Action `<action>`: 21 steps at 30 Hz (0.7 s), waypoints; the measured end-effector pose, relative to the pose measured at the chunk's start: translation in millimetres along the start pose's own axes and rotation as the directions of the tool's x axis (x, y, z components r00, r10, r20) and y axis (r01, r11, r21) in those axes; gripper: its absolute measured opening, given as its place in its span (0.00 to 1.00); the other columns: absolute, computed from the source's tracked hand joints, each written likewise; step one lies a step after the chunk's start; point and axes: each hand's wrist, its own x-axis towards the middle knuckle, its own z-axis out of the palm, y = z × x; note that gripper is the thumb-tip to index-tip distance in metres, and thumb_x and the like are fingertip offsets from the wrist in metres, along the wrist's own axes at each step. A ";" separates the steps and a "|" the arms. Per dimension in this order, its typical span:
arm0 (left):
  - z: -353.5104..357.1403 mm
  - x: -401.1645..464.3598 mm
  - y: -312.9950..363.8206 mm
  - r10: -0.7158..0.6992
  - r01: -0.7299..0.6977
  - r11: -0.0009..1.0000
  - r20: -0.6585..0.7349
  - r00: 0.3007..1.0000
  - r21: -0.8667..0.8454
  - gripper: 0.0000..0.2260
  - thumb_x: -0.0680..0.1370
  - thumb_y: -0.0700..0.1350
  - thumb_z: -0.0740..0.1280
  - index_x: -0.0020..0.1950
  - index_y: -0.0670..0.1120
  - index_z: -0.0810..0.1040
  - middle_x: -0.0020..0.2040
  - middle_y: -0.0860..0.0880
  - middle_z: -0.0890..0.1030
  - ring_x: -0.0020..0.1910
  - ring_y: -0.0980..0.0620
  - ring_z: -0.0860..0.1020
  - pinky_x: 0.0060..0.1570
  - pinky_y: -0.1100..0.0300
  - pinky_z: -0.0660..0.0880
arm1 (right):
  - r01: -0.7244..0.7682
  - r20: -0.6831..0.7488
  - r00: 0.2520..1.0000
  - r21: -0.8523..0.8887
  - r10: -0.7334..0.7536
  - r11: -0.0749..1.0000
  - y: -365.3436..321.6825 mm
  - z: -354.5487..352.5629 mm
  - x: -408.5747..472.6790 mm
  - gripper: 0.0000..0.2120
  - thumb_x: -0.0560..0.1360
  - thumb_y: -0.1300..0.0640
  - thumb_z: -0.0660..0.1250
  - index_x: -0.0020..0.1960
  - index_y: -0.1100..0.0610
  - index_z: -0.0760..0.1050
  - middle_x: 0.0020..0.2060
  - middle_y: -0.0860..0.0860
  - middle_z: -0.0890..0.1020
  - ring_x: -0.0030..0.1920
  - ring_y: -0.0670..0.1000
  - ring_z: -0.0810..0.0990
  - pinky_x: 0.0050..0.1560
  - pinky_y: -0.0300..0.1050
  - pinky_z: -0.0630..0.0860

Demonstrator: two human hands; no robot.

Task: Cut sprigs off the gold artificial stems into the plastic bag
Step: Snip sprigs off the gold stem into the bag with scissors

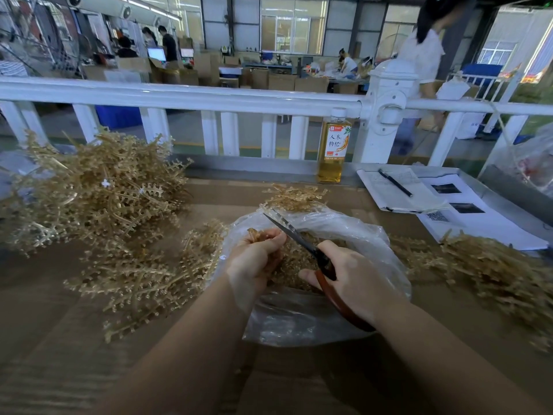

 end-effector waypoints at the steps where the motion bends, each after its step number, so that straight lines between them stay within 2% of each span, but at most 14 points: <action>1: -0.4 -0.3 0.3 -0.004 0.004 1.000 0.003 1.000 -0.002 0.07 0.73 0.35 0.70 0.39 0.45 0.77 0.36 0.48 0.81 0.36 0.53 0.79 0.30 0.64 0.76 | 0.004 0.002 1.000 0.014 -0.004 1.000 -0.7 1.2 0.8 0.15 0.75 0.37 0.62 0.45 0.48 0.66 0.37 0.45 0.73 0.39 0.43 0.72 0.37 0.37 0.64; 5: 0.1 -2.0 1.5 -0.015 0.015 1.000 -0.001 1.000 -0.008 0.06 0.72 0.35 0.70 0.40 0.45 0.77 0.33 0.50 0.81 0.35 0.54 0.79 0.29 0.64 0.76 | 0.006 0.007 1.000 0.025 -0.006 1.000 -0.7 4.4 1.3 0.14 0.75 0.37 0.61 0.45 0.46 0.64 0.38 0.44 0.73 0.40 0.43 0.71 0.38 0.40 0.65; 9: 2.0 -2.3 1.9 -0.028 0.028 1.000 -0.005 1.000 0.007 0.08 0.73 0.35 0.70 0.36 0.46 0.77 0.36 0.49 0.81 0.37 0.53 0.77 0.37 0.61 0.75 | 0.010 -0.021 1.000 0.001 -0.010 1.000 0.2 6.8 2.3 0.14 0.75 0.36 0.61 0.48 0.47 0.65 0.38 0.45 0.74 0.40 0.46 0.73 0.38 0.41 0.65; 14: 1.1 -3.7 4.3 -0.046 0.045 0.999 0.012 0.999 0.012 0.08 0.74 0.35 0.70 0.37 0.45 0.77 0.32 0.50 0.81 0.32 0.55 0.78 0.31 0.63 0.76 | 0.005 -0.033 0.999 -0.023 -0.006 1.000 1.2 9.0 2.1 0.14 0.75 0.36 0.61 0.47 0.46 0.65 0.38 0.44 0.74 0.39 0.45 0.73 0.35 0.33 0.63; 16: 0.8 -4.6 4.8 -0.052 0.052 0.999 0.033 0.998 0.004 0.06 0.75 0.35 0.68 0.40 0.44 0.77 0.30 0.50 0.81 0.28 0.57 0.80 0.28 0.65 0.76 | 0.005 -0.034 0.999 -0.036 -0.007 0.999 1.6 8.9 1.5 0.16 0.75 0.36 0.61 0.49 0.48 0.67 0.39 0.45 0.75 0.39 0.45 0.74 0.35 0.31 0.63; 19: 0.3 -5.8 5.5 -0.064 0.066 0.997 0.067 0.996 -0.030 0.03 0.75 0.36 0.67 0.46 0.43 0.78 0.31 0.50 0.81 0.27 0.56 0.80 0.25 0.67 0.75 | 0.013 -0.039 0.999 -0.052 -0.015 0.999 1.5 8.0 0.1 0.18 0.75 0.35 0.60 0.51 0.50 0.69 0.40 0.45 0.76 0.40 0.45 0.74 0.36 0.30 0.63; 21: 0.5 -5.7 5.4 -0.067 0.069 0.997 0.059 0.996 -0.036 0.03 0.75 0.36 0.67 0.43 0.44 0.78 0.29 0.50 0.81 0.26 0.56 0.79 0.25 0.67 0.74 | 0.023 -0.048 0.999 -0.062 -0.026 0.998 1.2 7.6 -1.3 0.18 0.75 0.35 0.60 0.51 0.50 0.69 0.40 0.45 0.75 0.40 0.45 0.73 0.36 0.31 0.64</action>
